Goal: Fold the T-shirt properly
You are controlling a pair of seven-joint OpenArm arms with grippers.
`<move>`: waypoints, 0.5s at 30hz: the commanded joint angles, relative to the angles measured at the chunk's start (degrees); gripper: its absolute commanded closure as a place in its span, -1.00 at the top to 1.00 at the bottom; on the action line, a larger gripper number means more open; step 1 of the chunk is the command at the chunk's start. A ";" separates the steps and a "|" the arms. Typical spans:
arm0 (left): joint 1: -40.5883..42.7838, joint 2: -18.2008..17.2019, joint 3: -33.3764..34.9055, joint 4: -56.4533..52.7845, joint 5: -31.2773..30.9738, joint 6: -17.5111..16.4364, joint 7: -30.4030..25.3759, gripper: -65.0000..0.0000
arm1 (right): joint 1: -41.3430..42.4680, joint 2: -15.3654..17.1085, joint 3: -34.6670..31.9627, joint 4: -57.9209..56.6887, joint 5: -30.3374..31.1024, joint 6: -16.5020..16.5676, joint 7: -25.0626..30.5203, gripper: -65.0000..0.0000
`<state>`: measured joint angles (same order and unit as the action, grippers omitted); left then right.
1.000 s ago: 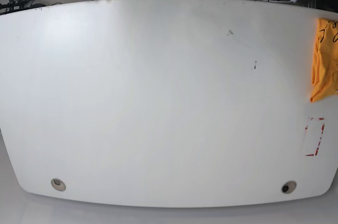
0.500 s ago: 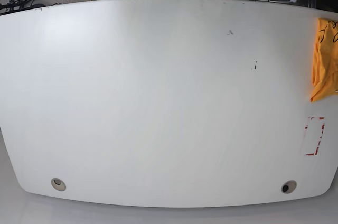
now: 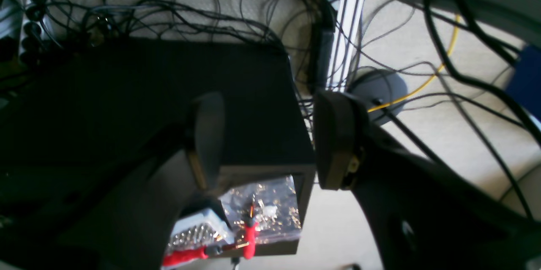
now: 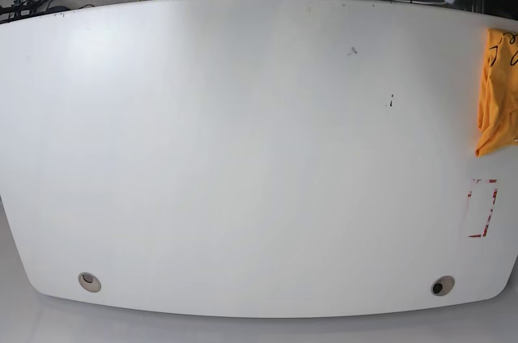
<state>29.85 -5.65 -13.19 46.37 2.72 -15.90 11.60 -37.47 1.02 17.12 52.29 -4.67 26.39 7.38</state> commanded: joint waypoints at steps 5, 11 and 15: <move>-7.74 -0.28 1.37 -16.35 2.33 -0.06 -3.81 -0.06 | 4.90 0.52 0.15 -5.83 -4.17 -1.47 0.23 -0.36; -15.21 -0.37 1.63 -28.57 2.42 1.88 -8.39 -0.06 | 11.76 1.75 0.33 -13.48 -6.63 -1.56 -2.76 -0.36; -17.41 -0.37 5.85 -30.06 2.42 8.12 -8.39 -0.06 | 16.33 2.54 0.33 -19.72 -6.63 -1.65 -3.29 -0.36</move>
<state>12.29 -5.63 -9.04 16.51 5.02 -9.21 3.16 -21.87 2.74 17.28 34.68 -11.68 24.56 3.68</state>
